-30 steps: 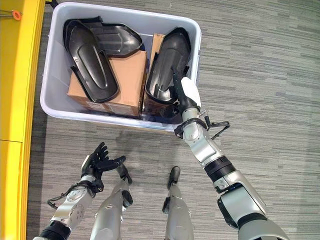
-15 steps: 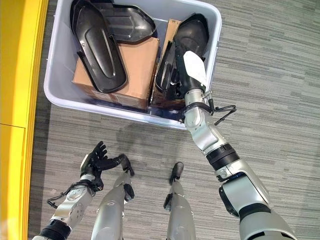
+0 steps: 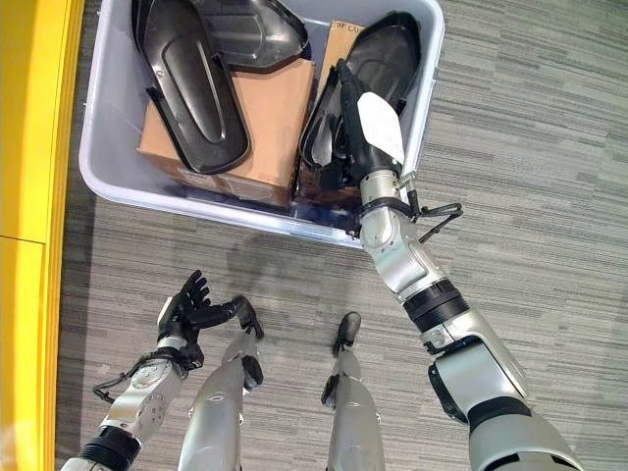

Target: Move parts from the plastic box to the shelf.

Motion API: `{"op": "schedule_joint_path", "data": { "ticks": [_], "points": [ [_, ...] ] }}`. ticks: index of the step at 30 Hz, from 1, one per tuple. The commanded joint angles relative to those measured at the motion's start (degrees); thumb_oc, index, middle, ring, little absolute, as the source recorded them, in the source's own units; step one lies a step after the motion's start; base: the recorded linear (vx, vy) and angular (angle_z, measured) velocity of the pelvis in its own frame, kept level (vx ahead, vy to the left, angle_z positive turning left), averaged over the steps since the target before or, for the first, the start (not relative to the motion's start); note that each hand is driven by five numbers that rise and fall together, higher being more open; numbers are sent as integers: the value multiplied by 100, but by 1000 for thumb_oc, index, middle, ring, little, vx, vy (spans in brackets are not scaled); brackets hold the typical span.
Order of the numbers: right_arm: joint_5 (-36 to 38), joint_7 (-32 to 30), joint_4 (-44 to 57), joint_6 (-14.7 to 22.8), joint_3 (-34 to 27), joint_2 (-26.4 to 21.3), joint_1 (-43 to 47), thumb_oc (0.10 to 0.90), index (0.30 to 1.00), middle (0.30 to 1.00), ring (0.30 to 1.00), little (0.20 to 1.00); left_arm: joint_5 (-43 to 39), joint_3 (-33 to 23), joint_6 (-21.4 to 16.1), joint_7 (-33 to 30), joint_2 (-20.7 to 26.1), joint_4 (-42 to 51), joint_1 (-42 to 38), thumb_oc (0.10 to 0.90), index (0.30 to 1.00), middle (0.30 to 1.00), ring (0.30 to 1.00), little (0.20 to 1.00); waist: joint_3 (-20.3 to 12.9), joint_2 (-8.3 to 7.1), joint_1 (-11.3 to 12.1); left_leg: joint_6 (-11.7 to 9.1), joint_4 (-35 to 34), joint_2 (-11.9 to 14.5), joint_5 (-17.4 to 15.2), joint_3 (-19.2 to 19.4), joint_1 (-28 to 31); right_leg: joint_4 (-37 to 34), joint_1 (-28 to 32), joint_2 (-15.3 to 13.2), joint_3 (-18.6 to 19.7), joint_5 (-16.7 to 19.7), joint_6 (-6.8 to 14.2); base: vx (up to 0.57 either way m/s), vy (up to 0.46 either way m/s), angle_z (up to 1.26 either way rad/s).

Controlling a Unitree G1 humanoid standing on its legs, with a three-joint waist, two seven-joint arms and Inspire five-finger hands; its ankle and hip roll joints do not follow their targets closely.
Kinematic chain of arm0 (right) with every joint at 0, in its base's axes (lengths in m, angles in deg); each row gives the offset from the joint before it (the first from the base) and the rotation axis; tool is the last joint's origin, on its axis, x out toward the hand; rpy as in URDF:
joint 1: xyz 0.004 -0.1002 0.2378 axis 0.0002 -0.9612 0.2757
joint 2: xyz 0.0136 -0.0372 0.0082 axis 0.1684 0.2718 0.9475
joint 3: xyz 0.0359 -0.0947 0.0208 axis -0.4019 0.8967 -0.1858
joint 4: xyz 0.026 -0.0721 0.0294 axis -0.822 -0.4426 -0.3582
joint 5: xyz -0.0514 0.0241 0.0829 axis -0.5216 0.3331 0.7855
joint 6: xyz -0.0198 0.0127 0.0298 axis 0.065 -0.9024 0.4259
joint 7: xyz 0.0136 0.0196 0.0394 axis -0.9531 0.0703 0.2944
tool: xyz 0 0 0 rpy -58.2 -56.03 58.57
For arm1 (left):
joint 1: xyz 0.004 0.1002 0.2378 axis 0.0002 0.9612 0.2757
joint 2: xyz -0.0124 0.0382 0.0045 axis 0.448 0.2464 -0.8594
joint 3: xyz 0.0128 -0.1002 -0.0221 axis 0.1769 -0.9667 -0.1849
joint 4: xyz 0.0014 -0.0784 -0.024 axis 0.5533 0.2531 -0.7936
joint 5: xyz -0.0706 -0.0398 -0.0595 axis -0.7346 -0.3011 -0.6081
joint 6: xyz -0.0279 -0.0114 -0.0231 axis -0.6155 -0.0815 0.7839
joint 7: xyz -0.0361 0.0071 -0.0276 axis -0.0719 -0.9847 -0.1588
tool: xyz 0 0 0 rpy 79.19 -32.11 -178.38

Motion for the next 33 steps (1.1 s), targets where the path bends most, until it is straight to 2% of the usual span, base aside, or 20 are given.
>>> {"op": "schedule_joint_path", "data": {
  "ticks": [1, 24, 33],
  "points": [
    [-26, -214, 207, 136, -213, -24, 413, 900, 1000, 1000, 1000, 1000, 255, 76, -259, -122, 199, 569, 177, 900, 1000, 1000, 1000, 1000, -111, -69, 19, -718, 1065, 737, -812, -35, 144, 424, 115, -747, 374, -42, 463, 0, 0, 0],
    [-28, -371, 241, 117, -244, 73, 254, 900, 1000, 1000, 1000, 1000, 373, 135, -209, -291, 235, 409, 9, 900, 1000, 1000, 1000, 1000, 129, -41, -80, -665, 1122, 735, -888, -2, -7, 556, -113, -744, 431, -98, 442, 0, 0, 0],
    [-200, -381, 258, 81, -227, 16, 197, 900, 1000, 1000, 1000, 1000, 376, 146, -223, -353, 305, 563, 37, 900, 1000, 1000, 1000, 1000, 212, 44, -113, -631, 1124, 676, -887, -7, -335, 624, -455, -746, 445, -84, 445, 0, 0, 0]
  ]
}}
